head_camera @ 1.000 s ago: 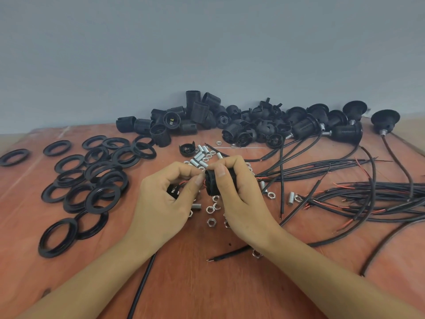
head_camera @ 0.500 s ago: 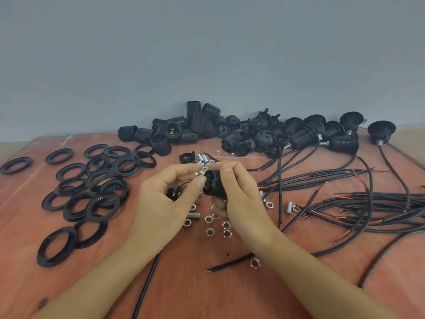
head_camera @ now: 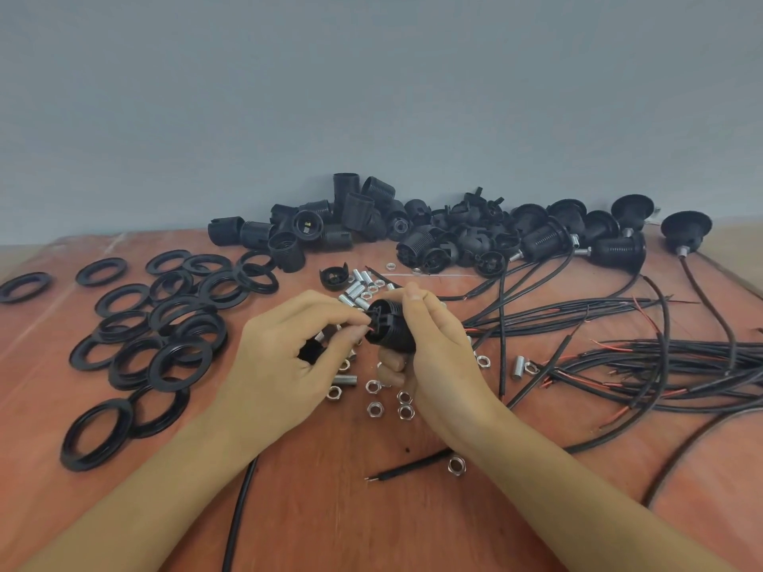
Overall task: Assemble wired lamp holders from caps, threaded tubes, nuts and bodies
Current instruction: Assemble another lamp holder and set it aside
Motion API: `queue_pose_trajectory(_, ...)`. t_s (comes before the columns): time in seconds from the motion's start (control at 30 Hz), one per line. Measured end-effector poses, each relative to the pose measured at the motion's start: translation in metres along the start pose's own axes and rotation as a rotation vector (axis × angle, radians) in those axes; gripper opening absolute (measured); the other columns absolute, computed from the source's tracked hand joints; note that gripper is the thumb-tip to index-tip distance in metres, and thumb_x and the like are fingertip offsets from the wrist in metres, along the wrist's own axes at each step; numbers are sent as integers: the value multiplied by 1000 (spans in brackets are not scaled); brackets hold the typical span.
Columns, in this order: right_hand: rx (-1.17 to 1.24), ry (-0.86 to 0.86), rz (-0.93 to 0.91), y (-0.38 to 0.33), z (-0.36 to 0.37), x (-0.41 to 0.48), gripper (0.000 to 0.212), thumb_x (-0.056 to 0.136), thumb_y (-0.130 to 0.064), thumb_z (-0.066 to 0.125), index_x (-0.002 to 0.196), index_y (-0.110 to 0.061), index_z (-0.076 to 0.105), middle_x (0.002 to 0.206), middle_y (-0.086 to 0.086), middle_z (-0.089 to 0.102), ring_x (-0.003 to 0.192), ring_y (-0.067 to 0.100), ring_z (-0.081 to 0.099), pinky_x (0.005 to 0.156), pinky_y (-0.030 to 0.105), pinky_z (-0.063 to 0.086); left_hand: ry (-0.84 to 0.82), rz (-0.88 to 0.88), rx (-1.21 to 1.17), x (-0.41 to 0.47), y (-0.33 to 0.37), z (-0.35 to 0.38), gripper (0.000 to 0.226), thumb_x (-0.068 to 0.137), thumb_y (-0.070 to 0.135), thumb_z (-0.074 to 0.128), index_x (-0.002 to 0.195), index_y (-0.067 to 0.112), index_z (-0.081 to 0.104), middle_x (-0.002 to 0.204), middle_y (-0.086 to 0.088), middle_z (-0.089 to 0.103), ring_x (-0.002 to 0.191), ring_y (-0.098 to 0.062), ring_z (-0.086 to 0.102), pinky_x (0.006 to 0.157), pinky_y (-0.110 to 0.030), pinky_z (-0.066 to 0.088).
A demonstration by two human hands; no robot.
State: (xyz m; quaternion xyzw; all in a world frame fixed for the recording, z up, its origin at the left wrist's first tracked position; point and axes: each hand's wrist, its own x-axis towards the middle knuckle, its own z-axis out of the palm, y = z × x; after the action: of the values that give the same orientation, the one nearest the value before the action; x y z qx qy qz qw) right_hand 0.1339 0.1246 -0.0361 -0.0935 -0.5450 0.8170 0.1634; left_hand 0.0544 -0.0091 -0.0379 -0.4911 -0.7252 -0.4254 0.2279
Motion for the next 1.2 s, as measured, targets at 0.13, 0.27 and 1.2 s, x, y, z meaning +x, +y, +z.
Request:
queue_pose_trajectory(0.13, -25, 8, -10, 0, -2, 1, 29, 106, -31, 36, 98, -11, 56, 62, -6, 55, 46, 9, 37, 47, 26, 30, -24, 13, 23, 0, 0, -1, 9, 89, 11, 65, 93, 8, 72, 90, 5, 67, 84, -1, 62, 77, -11, 44)
queue_pose_trajectory(0.27, -82, 20, -46, 2, -2, -1, 31, 106, -31, 35, 98, -11, 57, 68, 2, 53, 49, 11, 36, 47, 26, 30, -57, 61, 74, -1, 1, -1, 14, 92, 17, 59, 93, 9, 70, 89, 4, 66, 77, -9, 60, 72, -19, 47)
queue_pose_trajectory(1.2, -3, 16, -100, 5, -1, 1, 26, 107, -26, 33, 96, -15, 54, 69, -3, 52, 51, 9, 39, 48, 25, 34, 8, -318, -106, 0, 7, 1, 17, 89, 40, 62, 96, 26, 69, 75, 11, 70, 70, -5, 64, 65, -10, 46)
